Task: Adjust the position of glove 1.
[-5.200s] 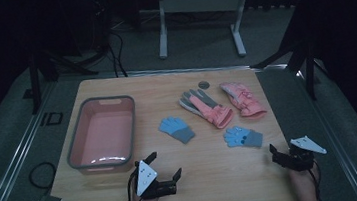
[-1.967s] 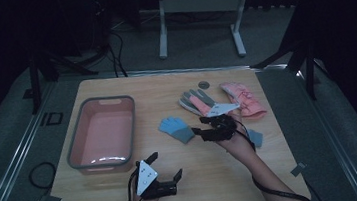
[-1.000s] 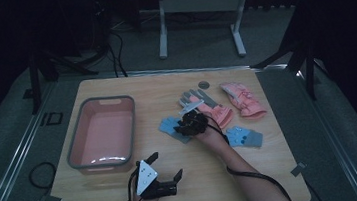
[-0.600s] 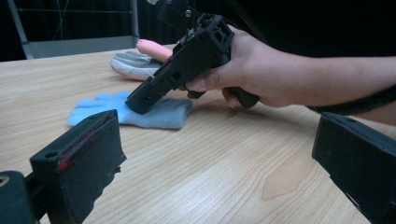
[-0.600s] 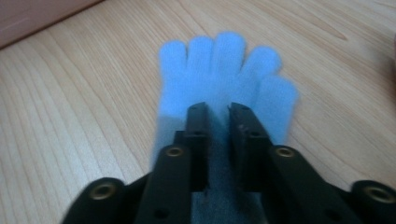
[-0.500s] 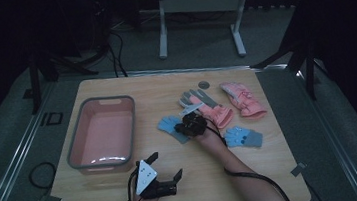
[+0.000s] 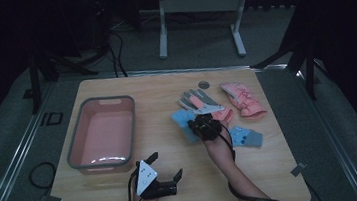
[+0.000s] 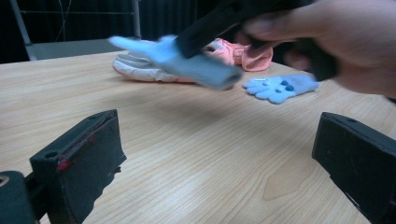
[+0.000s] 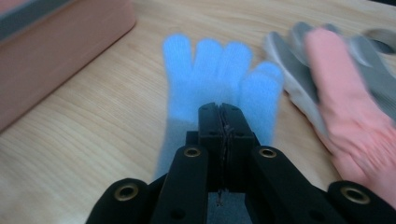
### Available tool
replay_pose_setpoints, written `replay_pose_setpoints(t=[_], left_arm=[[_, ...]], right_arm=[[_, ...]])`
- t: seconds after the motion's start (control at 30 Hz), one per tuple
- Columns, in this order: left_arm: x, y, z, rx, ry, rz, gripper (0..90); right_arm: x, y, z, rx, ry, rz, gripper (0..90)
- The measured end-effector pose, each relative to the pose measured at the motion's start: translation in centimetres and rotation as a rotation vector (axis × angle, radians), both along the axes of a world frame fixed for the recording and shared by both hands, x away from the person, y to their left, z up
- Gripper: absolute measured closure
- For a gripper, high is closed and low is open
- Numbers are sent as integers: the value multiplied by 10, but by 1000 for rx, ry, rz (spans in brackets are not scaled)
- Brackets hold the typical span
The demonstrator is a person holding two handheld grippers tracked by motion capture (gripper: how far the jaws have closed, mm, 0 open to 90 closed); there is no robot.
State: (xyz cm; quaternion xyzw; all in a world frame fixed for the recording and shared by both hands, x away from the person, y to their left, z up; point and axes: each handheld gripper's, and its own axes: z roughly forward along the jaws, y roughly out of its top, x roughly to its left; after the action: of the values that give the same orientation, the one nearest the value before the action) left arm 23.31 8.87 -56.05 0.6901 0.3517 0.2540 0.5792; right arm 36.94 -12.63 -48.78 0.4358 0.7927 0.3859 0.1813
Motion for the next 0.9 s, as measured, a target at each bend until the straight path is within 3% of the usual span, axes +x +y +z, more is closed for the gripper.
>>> replay_pose_setpoints(t=[0.17, 0.33, 0.4, 0.63, 0.77, 0.9], left_arm=[[0, 0, 0, 3, -1, 2, 19], [0, 0, 0, 3, 0, 2, 19], [0, 0, 0, 3, -3, 3, 19], [0, -1, 0, 10, 1, -2, 19], [0, -1, 0, 13, -2, -5, 19], [0, -1, 0, 14, -1, -6, 19]], right_arm=[[-31, -9, -1, -3, -1, -94, 884], [-51, -13, -8, -4, 14, -146, 884], [-60, -19, -14, 23, 31, -191, 885], [-65, -25, -35, 45, 83, -295, 884], [-62, -22, -52, 18, 115, -300, 883], [-61, -21, -62, 28, 122, -309, 877]])
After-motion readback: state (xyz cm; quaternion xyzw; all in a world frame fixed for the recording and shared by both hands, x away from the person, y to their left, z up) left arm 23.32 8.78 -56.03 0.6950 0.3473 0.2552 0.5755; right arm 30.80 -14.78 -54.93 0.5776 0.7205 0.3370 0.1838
